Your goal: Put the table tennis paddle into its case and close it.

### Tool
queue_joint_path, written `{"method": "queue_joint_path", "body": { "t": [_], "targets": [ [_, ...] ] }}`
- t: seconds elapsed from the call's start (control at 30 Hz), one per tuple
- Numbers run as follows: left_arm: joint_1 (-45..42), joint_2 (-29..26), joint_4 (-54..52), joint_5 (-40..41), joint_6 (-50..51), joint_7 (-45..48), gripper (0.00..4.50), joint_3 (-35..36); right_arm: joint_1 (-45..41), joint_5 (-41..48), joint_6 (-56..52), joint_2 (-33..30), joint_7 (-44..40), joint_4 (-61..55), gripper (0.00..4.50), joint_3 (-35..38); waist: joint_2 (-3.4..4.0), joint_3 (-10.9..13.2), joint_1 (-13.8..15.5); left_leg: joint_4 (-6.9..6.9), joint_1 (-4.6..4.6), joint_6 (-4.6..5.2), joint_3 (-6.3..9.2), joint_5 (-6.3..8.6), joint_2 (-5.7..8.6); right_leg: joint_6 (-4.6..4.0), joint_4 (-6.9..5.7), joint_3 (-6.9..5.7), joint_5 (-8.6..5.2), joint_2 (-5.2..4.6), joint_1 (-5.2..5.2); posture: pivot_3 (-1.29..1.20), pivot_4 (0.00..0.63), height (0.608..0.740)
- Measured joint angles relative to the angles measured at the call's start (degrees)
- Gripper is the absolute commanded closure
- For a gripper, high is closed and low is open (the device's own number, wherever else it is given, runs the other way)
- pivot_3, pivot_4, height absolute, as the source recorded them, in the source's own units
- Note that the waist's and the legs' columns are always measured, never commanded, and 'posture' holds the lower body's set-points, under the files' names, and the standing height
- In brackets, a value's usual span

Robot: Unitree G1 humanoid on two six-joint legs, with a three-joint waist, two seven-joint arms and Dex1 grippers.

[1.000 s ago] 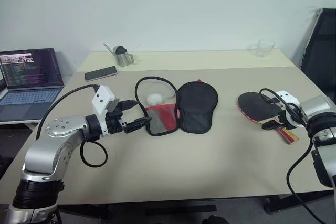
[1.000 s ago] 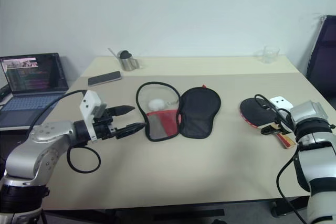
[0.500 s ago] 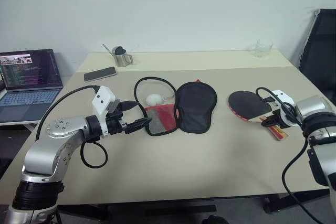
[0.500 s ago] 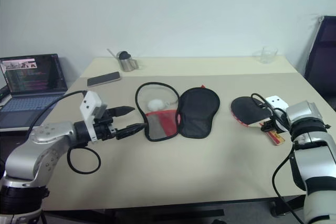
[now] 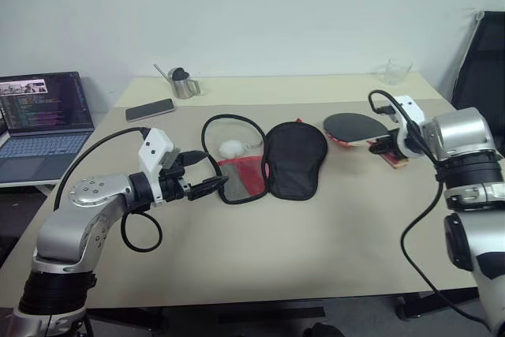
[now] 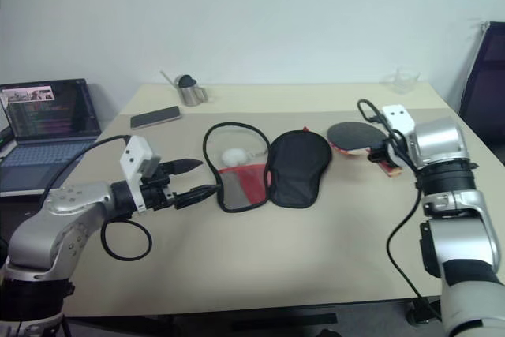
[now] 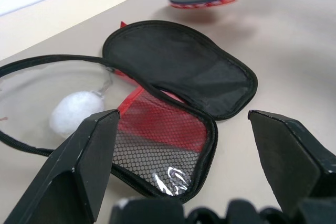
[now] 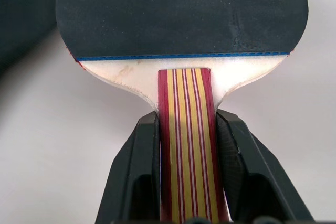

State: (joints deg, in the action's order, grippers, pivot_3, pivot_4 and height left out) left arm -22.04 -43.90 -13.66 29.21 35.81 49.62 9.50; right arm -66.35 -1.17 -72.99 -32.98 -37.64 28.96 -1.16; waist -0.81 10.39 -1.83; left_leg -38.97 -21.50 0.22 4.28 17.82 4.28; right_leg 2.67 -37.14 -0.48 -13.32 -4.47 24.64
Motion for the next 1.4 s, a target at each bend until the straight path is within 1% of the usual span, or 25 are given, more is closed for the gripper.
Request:
{"method": "queue_joint_path", "body": {
  "t": [0.13, 0.2, 0.27, 0.33, 0.43, 0.5, 0.6, 0.67, 0.77, 0.83, 1.0, 1.13, 1.4],
  "targets": [
    [-0.04, 0.01, 0.04, -0.03, 0.00, -0.02, 0.21, -0.11, 0.17, 0.99, -6.26, 5.61, 5.50, -6.43, 3.38, 2.84, 0.00, 0.00, 0.12, -0.11, -0.55, -0.02, 0.00, -0.02, 0.05, 0.00, -0.11, -0.01, 0.01, -0.04, 0.59, 0.00, 0.150, 0.740],
    [-0.05, 0.03, 0.07, -0.04, 0.00, -0.03, 0.21, -0.14, 0.20, 1.56, -8.65, 8.85, 8.35, -8.46, 3.38, 4.79, 0.00, 0.00, 0.13, -0.08, -0.60, -0.02, 0.00, -0.02, 0.04, 0.00, -0.10, -0.04, 0.01, -0.05, 0.64, 0.00, 0.150, 0.740],
    [-0.05, 0.05, 0.11, -0.05, 0.00, -0.05, 0.21, -0.16, 0.24, 2.07, -11.35, 14.18, 12.28, -11.88, 3.38, 7.54, 0.01, -0.01, 0.00, -0.06, -0.61, -0.03, 0.00, -0.02, 0.04, 0.00, -0.10, -0.04, 0.01, -0.05, 0.67, 0.00, 0.150, 0.740],
    [-0.10, 0.12, 0.08, -0.04, 0.00, -0.05, 0.21, -0.27, 0.27, 2.57, -12.91, 17.55, 14.47, -14.55, 3.38, 8.46, 0.01, -0.01, -0.13, -0.06, -0.60, -0.03, -0.01, -0.02, 0.04, 0.00, -0.12, -0.03, 0.01, -0.04, 0.67, 0.00, 0.150, 0.740],
    [-0.09, 0.12, 0.09, -0.04, 0.01, -0.07, 0.21, -0.29, 0.79, 2.22, -13.58, 24.27, 19.71, -19.64, 3.38, 9.13, 0.03, -0.02, -0.20, -0.07, -0.58, -0.05, -0.02, -0.03, 0.04, 0.00, -0.22, -0.01, 0.01, -0.03, 0.72, 0.00, 0.150, 0.740],
    [-0.10, 0.13, 0.09, -0.04, 0.02, -0.08, 0.21, -0.35, 0.86, 2.06, -13.27, 29.69, 23.42, -21.58, 3.38, 9.59, 0.03, -0.02, -0.39, -0.07, -0.57, -0.11, -0.05, -0.07, 0.05, -0.01, -0.62, 0.00, 0.01, -0.03, 0.81, 0.00, 0.150, 0.740],
    [-0.08, 0.30, 0.04, -0.04, 0.03, -0.16, 0.21, -0.69, 0.87, 2.24, -12.33, 36.52, 28.48, -21.65, 3.38, 12.79, 0.03, -0.02, -0.47, -0.09, -0.57, -0.21, -0.02, -0.14, 0.07, -0.01, -0.69, 0.00, 0.01, -0.03, 0.86, 0.00, 0.150, 0.740],
    [-0.13, 0.33, 0.06, -0.06, 0.05, -0.17, 0.21, -0.99, 0.96, 1.20, -10.85, 41.31, 34.43, -21.47, 3.38, 16.56, 0.00, -0.03, -0.26, -0.09, -0.55, -0.26, 0.03, -0.18, 0.08, -0.01, -0.74, 0.00, 0.00, -0.04, 0.87, 0.00, 0.150, 0.740],
    [-0.02, 0.40, 0.01, -0.07, 0.06, -0.23, 0.21, -1.40, 0.98, 0.38, -8.87, 41.81, 40.97, -20.06, 3.38, 19.74, -0.02, -0.05, 0.23, -0.11, -0.55, -0.27, 0.06, -0.21, 0.14, -0.02, -0.78, -0.01, 0.00, -0.05, 0.86, 0.00, 0.150, 0.740],
    [-0.03, 0.41, 0.00, -0.06, 0.15, -0.28, 0.21, -1.41, 1.03, -0.06, -7.78, 41.84, 44.58, -19.64, 3.38, 21.45, -0.02, -0.05, -0.04, -0.10, -0.54, -0.28, 0.00, -0.23, 0.13, -0.03, -0.84, 0.04, 0.01, -0.04, 0.90, 0.00, 0.150, 0.740],
    [-0.05, 0.43, 0.00, -0.05, 0.32, -0.26, 0.21, -1.57, 1.02, 0.44, -7.58, 41.93, 49.08, -19.61, 3.38, 22.97, -0.02, -0.05, -1.49, -0.06, -0.49, -0.31, -0.06, -0.25, 0.05, -0.06, -0.92, 0.12, -0.01, 0.02, 0.97, 0.00, 0.150, 0.740],
    [-0.19, 0.43, 0.01, -0.06, 0.33, -0.24, 0.21, -1.97, 1.00, 2.46, -7.49, 42.02, 51.78, -18.95, 3.38, 24.45, -0.02, -0.05, -1.97, -0.06, -0.46, -0.31, -0.10, -0.25, 0.03, -0.07, -0.93, 0.17, 0.00, 0.06, 0.97, 0.00, 0.150, 0.740],
    [-0.98, 0.43, 0.03, -0.08, 0.33, -0.23, 0.21, -2.69, 0.95, 8.77, -6.15, 42.14, 52.90, -16.64, 3.38, 23.05, -0.02, -0.05, -1.97, -0.06, -0.46, -0.31, -0.11, -0.25, 0.03, -0.07, -0.92, 0.27, 0.00, 0.07, 0.97, 0.00, 0.150, 0.740]
  ]
}}
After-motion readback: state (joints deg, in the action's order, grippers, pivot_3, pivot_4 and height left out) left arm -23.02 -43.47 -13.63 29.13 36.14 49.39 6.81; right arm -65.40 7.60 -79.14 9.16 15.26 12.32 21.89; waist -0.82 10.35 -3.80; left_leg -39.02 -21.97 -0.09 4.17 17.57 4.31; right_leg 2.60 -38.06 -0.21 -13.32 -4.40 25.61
